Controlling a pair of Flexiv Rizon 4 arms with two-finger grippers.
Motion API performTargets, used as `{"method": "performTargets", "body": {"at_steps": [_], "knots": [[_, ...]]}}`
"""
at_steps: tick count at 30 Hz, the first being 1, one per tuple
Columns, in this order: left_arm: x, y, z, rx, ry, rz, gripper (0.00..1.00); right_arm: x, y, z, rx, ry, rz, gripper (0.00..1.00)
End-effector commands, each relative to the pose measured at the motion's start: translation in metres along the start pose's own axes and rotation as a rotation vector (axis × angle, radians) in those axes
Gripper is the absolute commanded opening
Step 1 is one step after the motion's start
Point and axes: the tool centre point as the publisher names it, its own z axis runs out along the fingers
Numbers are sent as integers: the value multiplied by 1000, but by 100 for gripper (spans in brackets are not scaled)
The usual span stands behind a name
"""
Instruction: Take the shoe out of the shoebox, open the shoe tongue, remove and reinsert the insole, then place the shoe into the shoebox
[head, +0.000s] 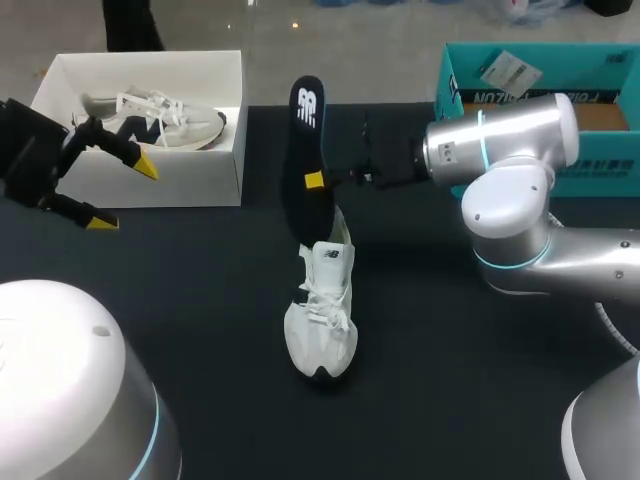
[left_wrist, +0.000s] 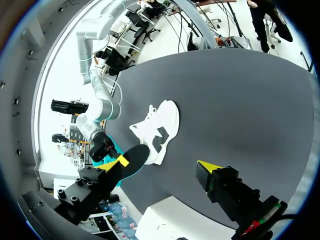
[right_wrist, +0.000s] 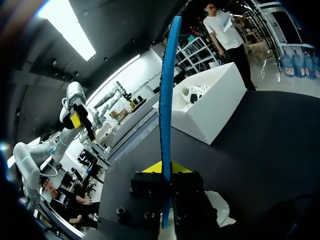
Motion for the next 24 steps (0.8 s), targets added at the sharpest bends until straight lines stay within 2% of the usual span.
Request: {"method": "performTargets", "body": {"at_steps": [1, 7, 16, 24], "knots": [[0, -1, 0, -3, 3, 0, 100, 0, -4, 2, 6, 1, 4, 0], [0, -1, 0, -3, 3, 0, 100, 2, -6, 2, 13, 5, 8, 0], [0, -1, 0, -3, 3, 0, 100, -6, 13, 2, -22, 1, -6, 0], [0, -1, 0, -3, 3, 0, 100, 1, -2, 15, 11, 33, 7, 0]]}}
